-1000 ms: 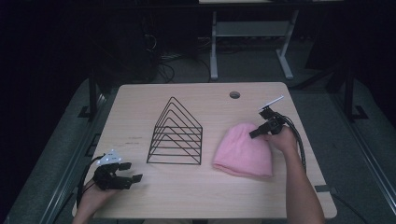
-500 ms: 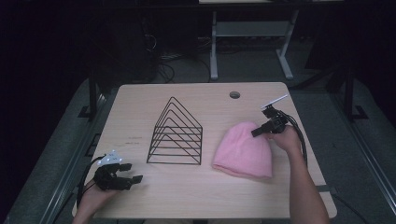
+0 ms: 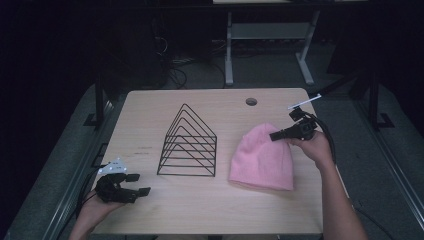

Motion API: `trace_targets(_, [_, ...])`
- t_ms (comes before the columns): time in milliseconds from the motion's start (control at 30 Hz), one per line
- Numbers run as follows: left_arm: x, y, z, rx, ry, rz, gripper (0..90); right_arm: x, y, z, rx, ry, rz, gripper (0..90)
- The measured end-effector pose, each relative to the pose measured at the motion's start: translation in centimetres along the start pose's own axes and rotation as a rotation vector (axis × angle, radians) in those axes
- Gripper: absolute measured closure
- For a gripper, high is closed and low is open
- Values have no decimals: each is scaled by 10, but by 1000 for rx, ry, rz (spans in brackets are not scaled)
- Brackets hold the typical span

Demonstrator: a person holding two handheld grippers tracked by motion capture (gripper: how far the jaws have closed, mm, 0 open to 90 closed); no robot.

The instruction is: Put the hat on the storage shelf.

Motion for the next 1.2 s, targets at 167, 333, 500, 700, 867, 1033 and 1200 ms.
trace_targets(167, [11,-4,15,11,32,-56,264,-13,-20,8,36,-29,11,778])
trace_targets(333, [21,-12,29,15,67,-86,263,-26,-43,20,74,-76,-4,778])
trace_targets(500, [31,-25,48,28,114,-107,263,-38,-63,33,110,-115,-9,778])
trace_targets(700, [39,-35,68,19,152,-131,263,-52,-79,46,141,-147,-9,778])
trace_targets(867, [43,-38,80,20,164,-148,264,-61,-86,51,156,-166,4,779])
trace_targets(1033, [50,-40,95,23,186,-170,260,-76,-95,58,166,-200,25,779])
trace_targets(1200, [55,-44,110,24,217,-180,258,-92,-106,66,183,-248,24,779])
Point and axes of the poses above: each handheld gripper's, and its own axes: y roughly forward along the jaws, z roughly out of its top, x roughly to its right, the point moved 6 cm from there along y, roughly forward along the jaws
